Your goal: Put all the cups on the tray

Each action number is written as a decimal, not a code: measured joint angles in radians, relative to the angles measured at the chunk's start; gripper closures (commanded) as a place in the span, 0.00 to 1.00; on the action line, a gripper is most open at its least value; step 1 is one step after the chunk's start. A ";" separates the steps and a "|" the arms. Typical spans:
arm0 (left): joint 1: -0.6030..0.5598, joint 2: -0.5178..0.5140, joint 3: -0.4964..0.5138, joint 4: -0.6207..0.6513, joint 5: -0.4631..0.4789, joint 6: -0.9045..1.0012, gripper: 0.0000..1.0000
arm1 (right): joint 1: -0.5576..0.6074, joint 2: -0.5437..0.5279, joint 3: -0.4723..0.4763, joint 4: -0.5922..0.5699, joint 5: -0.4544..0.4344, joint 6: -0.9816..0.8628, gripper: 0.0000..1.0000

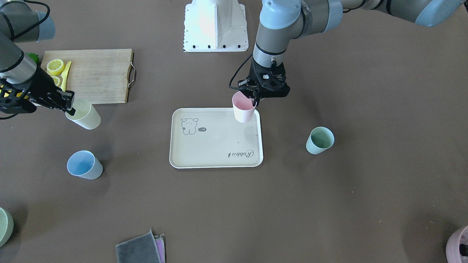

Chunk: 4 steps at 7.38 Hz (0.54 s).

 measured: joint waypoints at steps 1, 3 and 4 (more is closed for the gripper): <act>0.021 0.012 0.005 -0.012 0.032 0.000 1.00 | 0.035 0.036 0.015 -0.041 0.037 0.000 1.00; 0.060 0.028 0.017 -0.043 0.068 -0.005 0.95 | 0.064 0.141 0.044 -0.183 0.060 0.002 1.00; 0.068 0.029 0.031 -0.060 0.073 -0.007 0.81 | 0.061 0.187 0.051 -0.237 0.057 0.003 1.00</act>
